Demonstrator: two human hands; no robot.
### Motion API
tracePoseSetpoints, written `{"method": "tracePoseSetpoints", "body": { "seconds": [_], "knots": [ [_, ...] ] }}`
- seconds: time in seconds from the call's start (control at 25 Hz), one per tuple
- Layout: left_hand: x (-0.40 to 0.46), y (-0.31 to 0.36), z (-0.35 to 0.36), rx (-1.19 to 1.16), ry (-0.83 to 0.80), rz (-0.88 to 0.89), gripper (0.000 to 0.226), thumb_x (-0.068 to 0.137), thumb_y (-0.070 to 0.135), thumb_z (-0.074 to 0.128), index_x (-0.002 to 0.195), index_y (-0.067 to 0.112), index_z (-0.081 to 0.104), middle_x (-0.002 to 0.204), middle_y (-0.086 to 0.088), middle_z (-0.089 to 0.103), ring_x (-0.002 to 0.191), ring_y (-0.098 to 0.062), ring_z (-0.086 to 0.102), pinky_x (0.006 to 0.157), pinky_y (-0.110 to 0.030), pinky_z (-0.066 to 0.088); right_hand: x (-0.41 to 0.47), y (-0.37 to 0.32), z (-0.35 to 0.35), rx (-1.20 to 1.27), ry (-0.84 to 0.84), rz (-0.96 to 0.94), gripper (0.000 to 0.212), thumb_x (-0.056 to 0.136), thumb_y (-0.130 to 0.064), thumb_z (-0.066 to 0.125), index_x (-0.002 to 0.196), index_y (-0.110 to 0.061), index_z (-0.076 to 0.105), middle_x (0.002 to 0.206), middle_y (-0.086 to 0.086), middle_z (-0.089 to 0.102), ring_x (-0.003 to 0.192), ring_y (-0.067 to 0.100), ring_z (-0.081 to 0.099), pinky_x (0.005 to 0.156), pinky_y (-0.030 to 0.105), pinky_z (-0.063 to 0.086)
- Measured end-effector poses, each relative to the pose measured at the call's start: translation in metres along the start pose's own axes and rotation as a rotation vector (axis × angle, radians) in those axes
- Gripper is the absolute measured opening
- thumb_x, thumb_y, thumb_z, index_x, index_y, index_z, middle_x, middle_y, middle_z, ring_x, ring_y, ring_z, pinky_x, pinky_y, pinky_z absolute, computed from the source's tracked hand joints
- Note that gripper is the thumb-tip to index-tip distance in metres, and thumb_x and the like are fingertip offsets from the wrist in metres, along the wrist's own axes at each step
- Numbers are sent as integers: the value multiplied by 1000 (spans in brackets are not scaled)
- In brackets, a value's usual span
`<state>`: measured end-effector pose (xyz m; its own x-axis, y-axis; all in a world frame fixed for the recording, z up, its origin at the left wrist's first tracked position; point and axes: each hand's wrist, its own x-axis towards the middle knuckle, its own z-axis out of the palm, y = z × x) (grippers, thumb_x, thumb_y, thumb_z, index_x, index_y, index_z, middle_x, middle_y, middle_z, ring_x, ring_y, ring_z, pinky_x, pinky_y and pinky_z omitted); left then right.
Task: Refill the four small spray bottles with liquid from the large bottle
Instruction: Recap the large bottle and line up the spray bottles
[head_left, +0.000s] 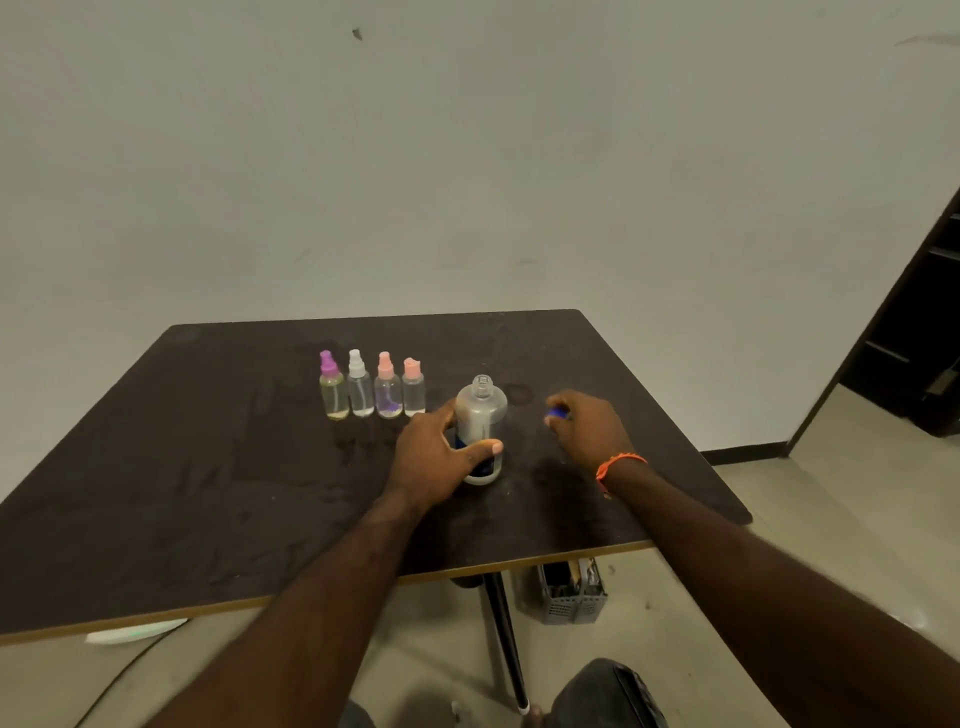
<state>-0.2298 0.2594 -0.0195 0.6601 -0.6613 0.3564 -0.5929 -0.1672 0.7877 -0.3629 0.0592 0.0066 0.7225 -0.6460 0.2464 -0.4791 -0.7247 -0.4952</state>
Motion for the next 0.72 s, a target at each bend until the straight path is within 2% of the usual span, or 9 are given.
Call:
{"method": "tracePoseSetpoints", "body": {
  "seconds": [0.16, 0.2, 0.24, 0.4, 0.52, 0.72],
  "knots": [
    [2, 1, 1, 26, -11, -48, 76, 66, 70, 80, 130, 31, 69, 111, 15, 77, 101, -3, 72, 92, -41, 61, -8, -62, -25, 239, 87, -216, 28, 91, -17, 66, 120, -17, 70, 117, -4, 70, 98, 8, 63, 86, 4, 40],
    [2, 1, 1, 22, -18, -67, 78, 64, 70, 79, 130, 32, 68, 111, 15, 77, 101, -4, 72, 93, -41, 61, -10, -75, -32, 260, 84, -254, 29, 93, -16, 64, 121, -18, 69, 118, -6, 68, 99, 6, 61, 84, 1, 38],
    [2, 3, 2, 21, -30, -88, 80, 63, 71, 78, 131, 32, 68, 112, 14, 77, 101, -5, 71, 94, -41, 60, -11, -85, -38, 262, 58, -293, 31, 94, -15, 62, 124, -18, 68, 120, -7, 67, 102, 5, 61, 87, 1, 38],
    [1, 8, 0, 29, -59, -132, 82, 62, 71, 78, 133, 32, 65, 117, 12, 76, 104, -8, 70, 97, -42, 59, -11, -105, -43, 127, -93, -384, 35, 98, -8, 55, 131, -16, 64, 133, 1, 63, 120, 14, 58, 104, 22, 42],
    [1, 8, 1, 41, -74, -137, 79, 68, 66, 81, 136, 29, 63, 121, 11, 75, 107, -9, 70, 99, -43, 59, -5, -108, -43, 4, -135, -408, 36, 99, -10, 54, 134, -16, 62, 136, 3, 62, 124, 18, 56, 105, 25, 40],
    [0, 6, 2, 42, -62, -105, 81, 64, 74, 75, 131, 30, 66, 115, 14, 76, 102, -6, 71, 94, -42, 61, 5, -116, -42, -147, -147, -362, 36, 96, -23, 60, 132, -16, 63, 129, 7, 64, 117, 23, 58, 100, 32, 44]
  ]
}}
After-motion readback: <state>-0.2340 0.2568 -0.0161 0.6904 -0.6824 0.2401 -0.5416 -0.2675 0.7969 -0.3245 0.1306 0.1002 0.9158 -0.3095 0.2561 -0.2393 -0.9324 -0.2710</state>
